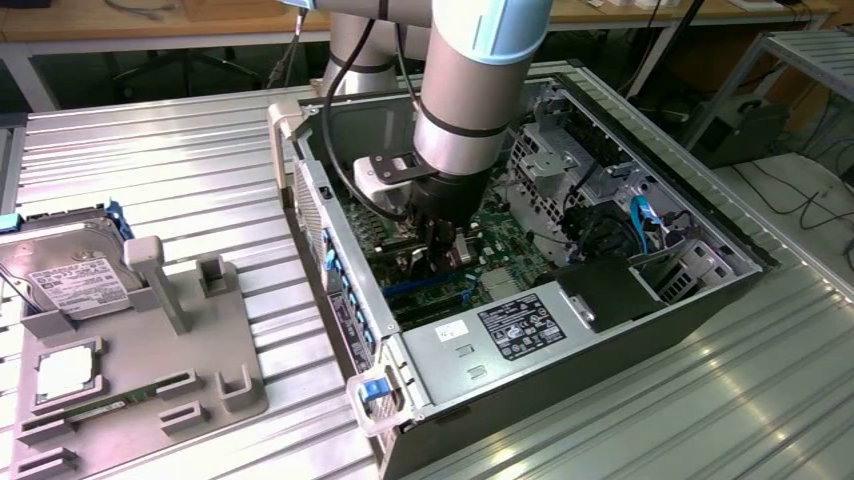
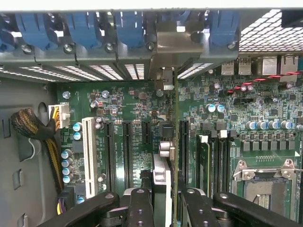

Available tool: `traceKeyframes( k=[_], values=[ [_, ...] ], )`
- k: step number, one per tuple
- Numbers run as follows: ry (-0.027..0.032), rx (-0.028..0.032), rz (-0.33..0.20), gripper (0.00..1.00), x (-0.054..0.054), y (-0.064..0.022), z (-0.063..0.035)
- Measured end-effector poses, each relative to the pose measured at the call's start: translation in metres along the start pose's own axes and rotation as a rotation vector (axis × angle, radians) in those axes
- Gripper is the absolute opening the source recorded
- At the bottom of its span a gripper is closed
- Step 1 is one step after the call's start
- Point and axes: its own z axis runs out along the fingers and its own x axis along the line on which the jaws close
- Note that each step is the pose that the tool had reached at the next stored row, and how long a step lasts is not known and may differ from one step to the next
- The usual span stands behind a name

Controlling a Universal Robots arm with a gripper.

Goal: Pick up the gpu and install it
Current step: 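Insert the gpu into the slot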

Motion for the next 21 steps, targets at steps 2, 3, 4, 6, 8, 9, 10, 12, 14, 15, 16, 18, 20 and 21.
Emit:
traceKeyframes(
  k=[2, 3, 4, 6, 8, 9, 10, 12, 14, 15, 16, 18, 20, 21],
  values=[
    [0.0000, -0.0001, -0.002, 0.28, 0.0000, 0.0000, 0.0000],
    [0.0000, 0.0000, -0.002, 0.28, 0.0000, 0.0000, 0.0000],
    [0.0000, 0.0000, -0.002, 0.28, 0.0000, 0.0000, 0.0000],
    [0.0000, 0.0000, -0.002, 0.28, 0.0000, 0.0000, 0.0000],
    [0.0000, -0.0001, -0.002, 0.28, -0.0002, 0.0000, 0.0000],
    [0.0001, -0.0001, -0.002, 0.28, -0.0005, -0.0001, 0.0000],
    [0.0000, -0.0002, -0.003, 0.28, -0.0008, -0.0002, 0.0000],
    [0.0000, -0.0001, -0.005, 0.28, -0.0009, -0.0002, 0.0000],
    [0.0000, -0.0002, -0.006, 0.28, -0.0009, -0.0002, 0.0000],
    [0.0000, -0.0001, -0.006, 0.28, -0.0009, -0.0002, 0.0000],
    [-0.0001, -0.0001, -0.006, 0.28, -0.0009, -0.0002, 0.0001],
    [0.0002, -0.0002, -0.006, 0.28, -0.0010, -0.0002, 0.0002],
    [-0.0002, 0.0000, -0.006, 0.28, -0.0010, -0.0002, 0.0013],
    [-0.0001, -0.0001, -0.006, 0.28, -0.0009, -0.0002, 0.0018]
  ],
)
